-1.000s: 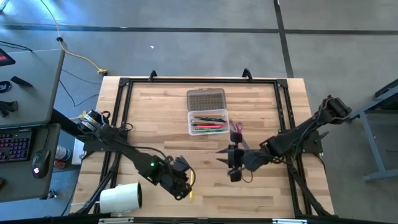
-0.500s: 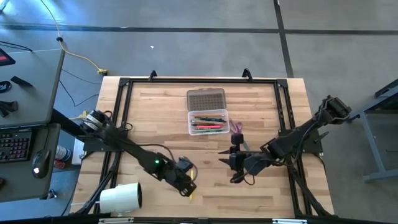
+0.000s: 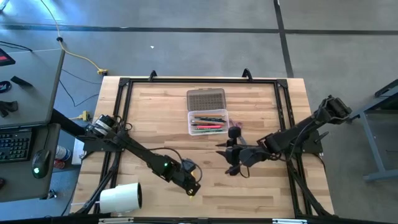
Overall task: Pick & place school supplies into a supply box
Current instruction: Put the yellow pen into the black supply box
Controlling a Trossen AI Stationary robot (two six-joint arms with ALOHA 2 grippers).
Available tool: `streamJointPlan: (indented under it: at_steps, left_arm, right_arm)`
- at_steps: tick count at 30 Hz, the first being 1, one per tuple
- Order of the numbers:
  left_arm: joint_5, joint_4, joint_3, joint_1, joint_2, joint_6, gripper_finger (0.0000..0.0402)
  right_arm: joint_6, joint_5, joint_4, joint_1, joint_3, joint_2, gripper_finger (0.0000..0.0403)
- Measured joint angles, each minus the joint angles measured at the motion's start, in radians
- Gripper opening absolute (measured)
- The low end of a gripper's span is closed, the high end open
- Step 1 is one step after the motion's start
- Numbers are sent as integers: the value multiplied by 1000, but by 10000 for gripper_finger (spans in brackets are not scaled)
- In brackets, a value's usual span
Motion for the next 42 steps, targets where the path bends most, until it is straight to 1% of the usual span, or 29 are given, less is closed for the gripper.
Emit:
streamJointPlan:
  at_steps: [2,13,19,22,25,29,32,35,40,42]
  left_arm:
    - [-21,11,0,7,0,8,127]
    - [-14,-40,1,8,46,5,127]
    - [-13,-29,5,15,74,8,127]
    - [-35,-36,5,15,75,17,127]
    - [-35,-42,4,27,76,81,126]
    - [-29,-49,4,51,76,237,126]
    - [-61,-53,3,60,77,315,126]
    - [-107,-52,3,59,78,352,126]
    - [-125,-70,3,59,79,351,126]
    - [-153,-86,2,62,80,349,121]
  right_arm:
    - [-22,0,1,-16,0,0,96]
    - [-25,-13,6,-86,0,0,96]
    - [-25,-71,15,-113,0,0,95]
    - [-24,-103,16,-123,0,0,92]
    - [-20,-124,17,-125,0,0,90]
    - [-21,-140,22,-124,0,0,91]
    - [-21,-141,22,-124,0,0,91]
    - [-21,-141,22,-124,0,0,88]
    - [-18,-141,22,-124,0,0,83]
    - [-18,-141,22,-124,0,0,83]
